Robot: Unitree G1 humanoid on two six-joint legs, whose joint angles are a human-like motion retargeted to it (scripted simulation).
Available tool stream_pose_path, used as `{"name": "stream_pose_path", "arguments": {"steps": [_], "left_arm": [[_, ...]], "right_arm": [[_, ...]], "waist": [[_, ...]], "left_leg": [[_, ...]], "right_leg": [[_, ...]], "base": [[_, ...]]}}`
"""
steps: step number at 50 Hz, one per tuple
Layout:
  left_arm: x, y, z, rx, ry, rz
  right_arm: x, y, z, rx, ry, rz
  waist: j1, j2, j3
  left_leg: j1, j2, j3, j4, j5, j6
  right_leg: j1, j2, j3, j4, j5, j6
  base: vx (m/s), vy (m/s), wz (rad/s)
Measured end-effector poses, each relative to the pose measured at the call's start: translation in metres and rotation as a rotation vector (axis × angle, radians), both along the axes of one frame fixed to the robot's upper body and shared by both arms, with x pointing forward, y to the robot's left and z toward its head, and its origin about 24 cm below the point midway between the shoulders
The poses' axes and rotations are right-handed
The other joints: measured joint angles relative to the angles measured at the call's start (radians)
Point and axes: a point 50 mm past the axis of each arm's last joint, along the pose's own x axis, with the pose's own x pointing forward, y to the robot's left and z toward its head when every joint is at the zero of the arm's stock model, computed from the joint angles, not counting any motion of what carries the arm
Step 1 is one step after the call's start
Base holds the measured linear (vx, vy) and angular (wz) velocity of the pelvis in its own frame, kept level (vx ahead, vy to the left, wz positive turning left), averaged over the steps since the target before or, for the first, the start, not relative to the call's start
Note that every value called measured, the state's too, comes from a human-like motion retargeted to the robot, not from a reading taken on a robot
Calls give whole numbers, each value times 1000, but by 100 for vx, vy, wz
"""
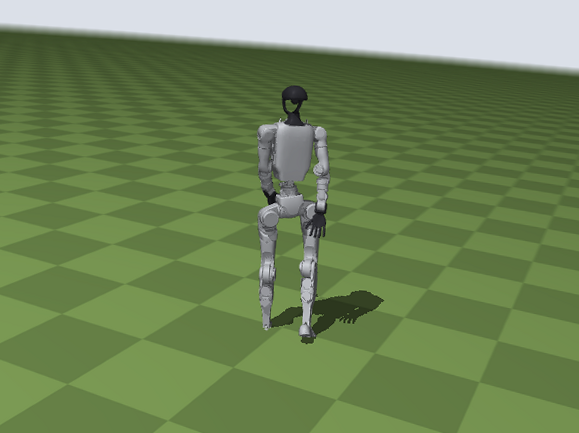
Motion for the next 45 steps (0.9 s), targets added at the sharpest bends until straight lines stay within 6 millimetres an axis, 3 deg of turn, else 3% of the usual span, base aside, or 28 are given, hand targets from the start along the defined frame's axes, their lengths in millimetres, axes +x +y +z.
{"name": "stream_pose_path", "arguments": {"steps": [45], "left_arm": [[10,12,1,-11,11,86]], "right_arm": [[22,-7,-4,-32,-43,-116]], "waist": [[-6,-4,12]], "left_leg": [[-14,8,9,-1,7,5]], "right_leg": [[1,17,2,-57,-24,-8]], "base": [[0,0,0]]}}
